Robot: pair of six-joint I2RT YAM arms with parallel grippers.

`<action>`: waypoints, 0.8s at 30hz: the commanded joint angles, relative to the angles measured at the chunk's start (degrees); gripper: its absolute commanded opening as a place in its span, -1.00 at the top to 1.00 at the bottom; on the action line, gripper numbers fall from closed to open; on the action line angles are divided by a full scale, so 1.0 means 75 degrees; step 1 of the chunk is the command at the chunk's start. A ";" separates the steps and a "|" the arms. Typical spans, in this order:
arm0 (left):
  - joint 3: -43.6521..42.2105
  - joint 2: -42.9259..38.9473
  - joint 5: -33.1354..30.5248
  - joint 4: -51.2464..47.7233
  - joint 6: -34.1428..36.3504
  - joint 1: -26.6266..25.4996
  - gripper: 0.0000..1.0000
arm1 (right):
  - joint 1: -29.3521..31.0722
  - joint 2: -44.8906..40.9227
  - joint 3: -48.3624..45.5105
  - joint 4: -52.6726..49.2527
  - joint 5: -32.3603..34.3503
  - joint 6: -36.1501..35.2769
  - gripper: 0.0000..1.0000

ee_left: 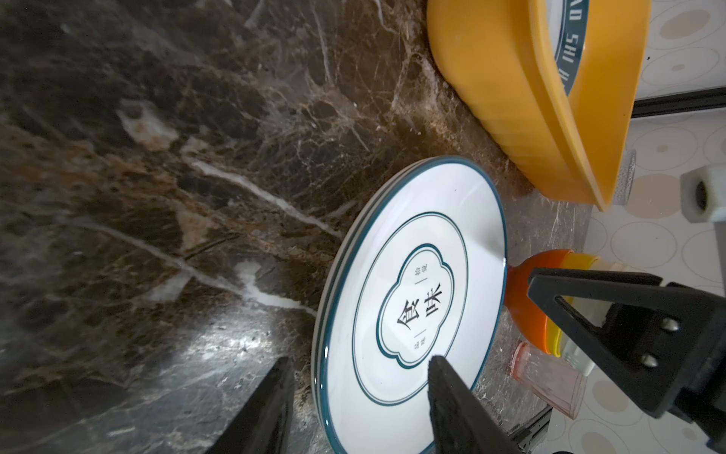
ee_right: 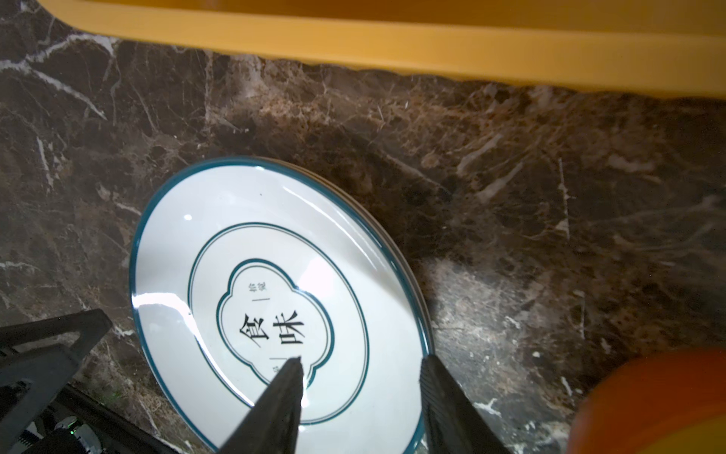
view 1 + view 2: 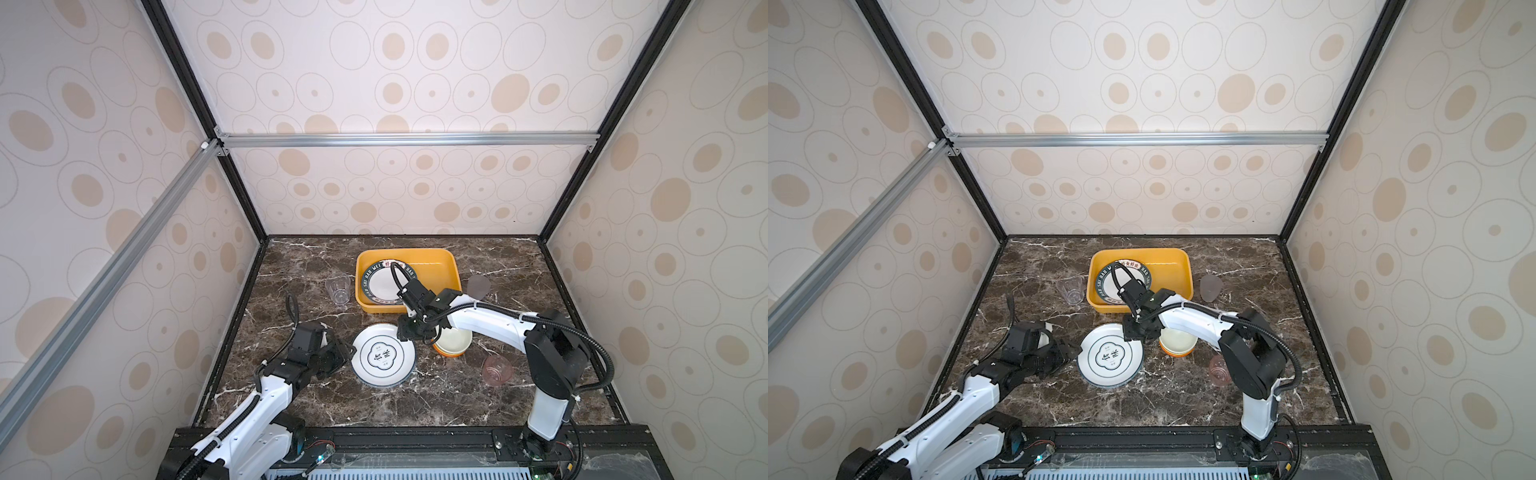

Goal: Place the mixed dishes into the plastic bin
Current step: 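Lower the open right gripper onto the rim of the cloud-motif plate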

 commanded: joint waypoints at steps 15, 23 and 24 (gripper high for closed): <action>-0.0019 0.0292 0.0012 0.0344 -0.0039 -0.0073 -0.05 | 0.0135 0.0467 0.0310 -0.0257 0.0380 0.0148 -0.03; -0.0036 0.0442 0.0001 0.0437 -0.0038 -0.0099 -0.06 | 0.0137 0.0571 0.0357 -0.0237 0.0323 0.0126 -0.02; -0.0030 0.0454 0.0000 0.0448 -0.0048 -0.0096 -0.06 | 0.0134 0.0580 0.0357 -0.0240 0.0310 0.0120 -0.02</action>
